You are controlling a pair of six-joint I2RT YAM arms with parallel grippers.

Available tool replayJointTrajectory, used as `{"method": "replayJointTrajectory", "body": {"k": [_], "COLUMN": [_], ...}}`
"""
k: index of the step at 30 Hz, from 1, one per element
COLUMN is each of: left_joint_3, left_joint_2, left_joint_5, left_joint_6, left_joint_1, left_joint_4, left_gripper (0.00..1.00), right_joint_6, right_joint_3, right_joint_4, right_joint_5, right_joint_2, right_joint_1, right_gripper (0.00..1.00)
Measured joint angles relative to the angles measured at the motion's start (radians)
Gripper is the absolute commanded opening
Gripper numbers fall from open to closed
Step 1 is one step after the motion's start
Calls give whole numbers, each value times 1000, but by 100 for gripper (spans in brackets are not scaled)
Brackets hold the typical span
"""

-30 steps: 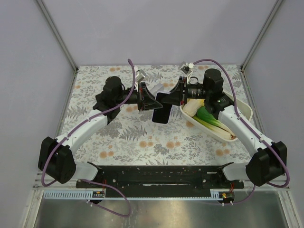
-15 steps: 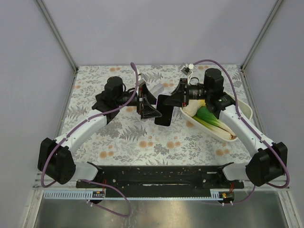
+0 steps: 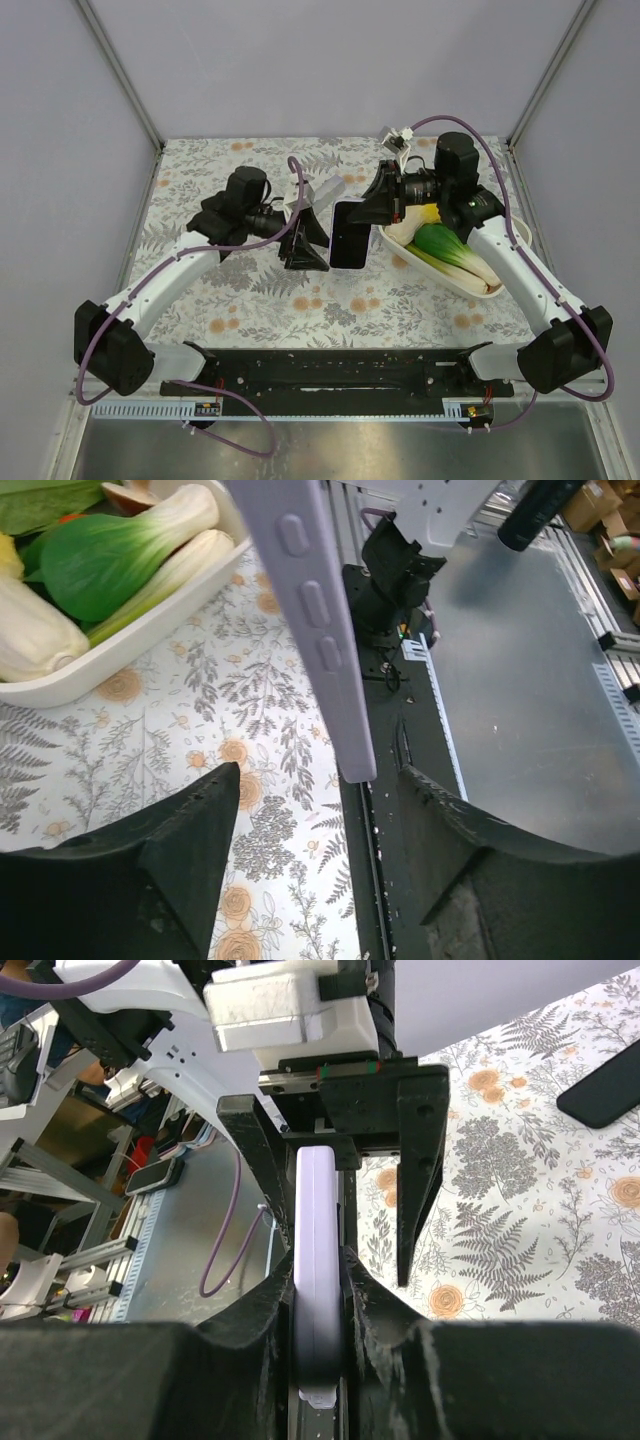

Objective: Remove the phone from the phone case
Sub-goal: Pick up the phone at the center of the board.

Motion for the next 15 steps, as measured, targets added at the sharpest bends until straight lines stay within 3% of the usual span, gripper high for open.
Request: {"method": "replayJointTrajectory", "body": {"k": [6,11,15], "left_joint_3": [2,20,26], "left_joint_2": [4,19,26], "left_joint_5": [8,14,18], "left_joint_6": [33,37,36], "left_joint_1": [-56,-71,-66], "left_joint_4": [-21,-30,-65], "left_gripper": [51,11,0], "right_joint_6": [0,0,-25], "right_joint_3": [4,4,3], "right_joint_4": [-4,-4,-3], "right_joint_5": [-15,-16,-36], "right_joint_2": [0,0,-3], "right_joint_1": [0,0,5], "right_gripper": [0,0,0]}}
